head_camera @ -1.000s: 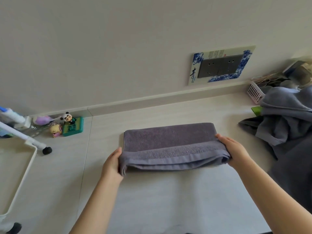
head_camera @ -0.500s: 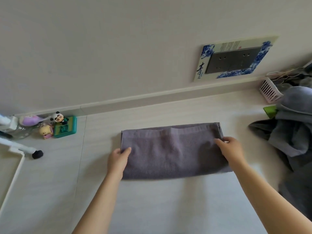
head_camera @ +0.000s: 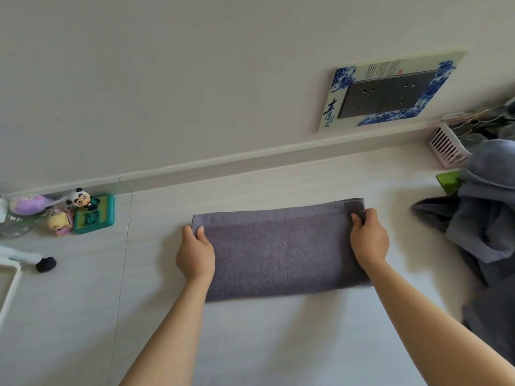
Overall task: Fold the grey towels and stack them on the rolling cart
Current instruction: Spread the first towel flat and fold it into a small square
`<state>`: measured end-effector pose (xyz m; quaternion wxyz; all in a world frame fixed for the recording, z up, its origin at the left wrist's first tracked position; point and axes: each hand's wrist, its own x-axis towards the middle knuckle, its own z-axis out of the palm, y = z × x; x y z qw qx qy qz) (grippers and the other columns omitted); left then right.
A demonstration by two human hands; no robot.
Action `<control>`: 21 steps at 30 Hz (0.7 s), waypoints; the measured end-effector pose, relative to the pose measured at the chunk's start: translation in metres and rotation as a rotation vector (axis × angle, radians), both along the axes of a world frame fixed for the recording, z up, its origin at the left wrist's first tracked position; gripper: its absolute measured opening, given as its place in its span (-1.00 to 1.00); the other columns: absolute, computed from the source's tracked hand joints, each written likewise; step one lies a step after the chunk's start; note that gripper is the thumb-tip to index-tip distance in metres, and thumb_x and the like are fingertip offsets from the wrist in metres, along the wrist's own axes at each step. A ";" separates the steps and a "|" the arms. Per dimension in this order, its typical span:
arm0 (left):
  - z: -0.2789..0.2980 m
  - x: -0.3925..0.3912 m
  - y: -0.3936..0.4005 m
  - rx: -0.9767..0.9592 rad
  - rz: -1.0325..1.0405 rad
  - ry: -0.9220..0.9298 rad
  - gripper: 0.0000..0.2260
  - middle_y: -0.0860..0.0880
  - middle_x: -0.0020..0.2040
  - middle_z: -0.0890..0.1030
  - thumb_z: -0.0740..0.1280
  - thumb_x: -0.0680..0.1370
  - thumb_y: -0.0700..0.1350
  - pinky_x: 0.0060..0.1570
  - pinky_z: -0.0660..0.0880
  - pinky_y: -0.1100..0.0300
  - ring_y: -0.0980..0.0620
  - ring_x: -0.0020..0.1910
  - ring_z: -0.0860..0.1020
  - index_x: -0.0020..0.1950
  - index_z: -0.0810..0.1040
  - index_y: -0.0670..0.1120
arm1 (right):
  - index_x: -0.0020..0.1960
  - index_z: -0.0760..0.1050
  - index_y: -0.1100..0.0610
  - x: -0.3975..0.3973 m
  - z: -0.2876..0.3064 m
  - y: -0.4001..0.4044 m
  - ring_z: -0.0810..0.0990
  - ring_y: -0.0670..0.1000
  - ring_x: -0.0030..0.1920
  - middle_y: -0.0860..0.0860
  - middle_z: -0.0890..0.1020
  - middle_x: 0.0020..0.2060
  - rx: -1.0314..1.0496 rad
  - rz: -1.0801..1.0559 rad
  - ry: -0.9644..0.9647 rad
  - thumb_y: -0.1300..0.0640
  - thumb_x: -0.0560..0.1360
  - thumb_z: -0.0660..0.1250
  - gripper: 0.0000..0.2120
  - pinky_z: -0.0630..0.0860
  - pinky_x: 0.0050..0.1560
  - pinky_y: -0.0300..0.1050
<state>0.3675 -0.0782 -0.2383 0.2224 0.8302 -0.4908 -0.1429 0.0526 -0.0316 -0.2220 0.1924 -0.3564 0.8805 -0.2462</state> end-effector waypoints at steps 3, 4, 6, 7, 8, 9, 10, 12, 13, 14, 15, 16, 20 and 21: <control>-0.009 -0.001 0.000 0.001 -0.012 -0.036 -0.76 -0.28 -0.05 0.56 0.11 0.64 -0.07 -0.28 0.31 0.01 -0.32 -0.14 0.53 -0.02 0.38 -0.24 | 0.01 0.32 0.18 0.000 -0.010 -0.002 0.53 0.25 -0.08 0.19 0.56 -0.07 0.089 0.029 0.136 0.04 0.61 0.07 -0.80 0.35 -0.18 0.01; -0.009 -0.001 0.000 0.009 -0.012 -0.026 -0.76 -0.28 -0.01 0.55 0.11 0.64 -0.07 -0.27 0.33 -0.01 -0.32 -0.12 0.53 0.00 0.39 -0.25 | 0.04 0.34 0.20 0.000 -0.012 -0.002 0.52 0.26 -0.04 0.19 0.55 -0.02 0.106 0.030 0.159 0.05 0.61 0.07 -0.78 0.36 -0.15 0.03; -0.008 -0.002 0.000 0.012 0.010 0.008 -0.78 -0.28 0.07 0.51 0.15 0.62 -0.10 -0.22 0.38 -0.07 -0.34 -0.05 0.52 0.08 0.40 -0.26 | 0.13 0.36 0.25 0.000 -0.015 -0.002 0.48 0.28 0.05 0.23 0.50 0.08 0.086 0.020 0.195 0.08 0.60 0.11 -0.76 0.37 -0.07 0.09; -0.008 -0.001 0.000 -0.010 0.021 0.017 -0.79 -0.29 0.09 0.50 0.19 0.60 -0.12 -0.16 0.41 -0.10 -0.34 0.00 0.51 0.13 0.41 -0.26 | 0.18 0.37 0.27 0.000 -0.016 -0.002 0.46 0.30 0.09 0.26 0.49 0.12 0.046 0.021 0.233 0.13 0.58 0.16 -0.73 0.36 -0.01 0.13; -0.008 -0.001 -0.001 -0.067 0.008 -0.024 -0.76 -0.29 0.12 0.49 0.24 0.57 -0.16 -0.09 0.41 -0.12 -0.34 0.06 0.49 0.19 0.42 -0.25 | 0.25 0.37 0.29 0.002 -0.016 -0.003 0.43 0.31 0.13 0.28 0.47 0.17 0.004 0.033 0.286 0.17 0.54 0.22 -0.68 0.31 0.07 0.14; -0.007 -0.004 0.000 -0.146 -0.036 -0.101 -0.71 -0.29 0.15 0.48 0.27 0.54 -0.19 0.01 0.38 -0.13 -0.31 0.12 0.45 0.24 0.43 -0.24 | 0.31 0.36 0.28 0.006 -0.015 -0.003 0.41 0.32 0.19 0.29 0.46 0.22 -0.036 0.063 0.338 0.20 0.51 0.25 -0.62 0.25 0.16 0.14; -0.004 -0.011 0.002 -0.240 -0.132 -0.180 -0.66 -0.27 0.20 0.47 0.26 0.51 -0.18 0.12 0.32 -0.12 -0.27 0.18 0.41 0.27 0.43 -0.22 | 0.34 0.36 0.25 0.014 -0.012 -0.004 0.40 0.30 0.24 0.27 0.45 0.26 -0.084 0.124 0.388 0.20 0.50 0.24 -0.58 0.17 0.23 0.12; 0.002 -0.037 0.007 -0.349 -0.491 -0.246 -0.62 -0.22 0.28 0.46 0.19 0.49 -0.14 0.30 0.16 -0.11 -0.20 0.30 0.36 0.28 0.48 -0.19 | 0.31 0.44 0.17 0.041 -0.008 -0.006 0.41 0.25 0.30 0.20 0.47 0.30 -0.179 0.325 0.451 0.11 0.50 0.17 -0.60 0.09 0.31 0.09; 0.005 -0.054 0.011 -0.324 -0.693 -0.255 -0.60 -0.22 0.33 0.46 0.15 0.49 -0.12 0.36 0.10 -0.12 -0.19 0.36 0.35 0.29 0.50 -0.18 | 0.29 0.48 0.13 0.057 -0.006 -0.005 0.41 0.22 0.33 0.16 0.48 0.31 -0.195 0.449 0.449 0.06 0.51 0.13 -0.60 0.08 0.34 0.08; 0.006 -0.069 0.016 -0.243 -0.852 -0.270 -0.56 -0.21 0.38 0.42 0.11 0.50 -0.09 0.42 0.05 -0.12 -0.19 0.41 0.32 0.32 0.49 -0.17 | 0.29 0.49 0.10 0.073 -0.007 -0.004 0.39 0.19 0.36 0.12 0.46 0.33 -0.172 0.576 0.416 0.03 0.52 0.08 -0.59 0.06 0.37 0.07; 0.003 -0.079 0.020 -0.142 -0.947 -0.300 -0.52 -0.19 0.44 0.35 0.05 0.52 -0.05 0.47 0.00 -0.12 -0.18 0.46 0.26 0.38 0.44 -0.15 | 0.32 0.46 0.06 0.085 -0.010 -0.002 0.34 0.16 0.40 0.08 0.42 0.37 -0.126 0.682 0.376 0.01 0.54 0.05 -0.57 0.03 0.40 0.04; 0.000 -0.084 0.021 -0.047 -0.978 -0.333 -0.49 -0.15 0.49 0.27 0.00 0.53 0.00 0.48 -0.06 -0.12 -0.14 0.49 0.19 0.44 0.35 -0.12 | 0.37 0.41 0.03 0.091 -0.014 -0.001 0.29 0.13 0.44 0.04 0.37 0.40 -0.073 0.754 0.350 -0.02 0.56 0.01 -0.55 -0.01 0.42 0.01; -0.019 -0.054 0.012 0.071 -0.882 -0.439 -0.48 -0.06 0.50 0.25 0.01 0.55 0.13 0.41 -0.05 -0.16 -0.10 0.49 0.20 0.49 0.26 0.01 | 0.45 0.28 -0.05 0.064 -0.030 -0.001 0.25 0.11 0.45 0.03 0.32 0.44 0.063 0.740 0.413 -0.14 0.56 -0.04 -0.50 -0.04 0.43 0.04; -0.021 -0.042 0.010 0.073 -0.829 -0.442 -0.48 -0.07 0.50 0.27 0.01 0.56 0.14 0.40 -0.04 -0.17 -0.11 0.48 0.22 0.49 0.27 0.01 | 0.46 0.26 -0.06 0.053 -0.031 0.000 0.22 0.11 0.47 0.03 0.30 0.45 0.083 0.691 0.417 -0.17 0.55 -0.05 -0.48 -0.06 0.44 0.05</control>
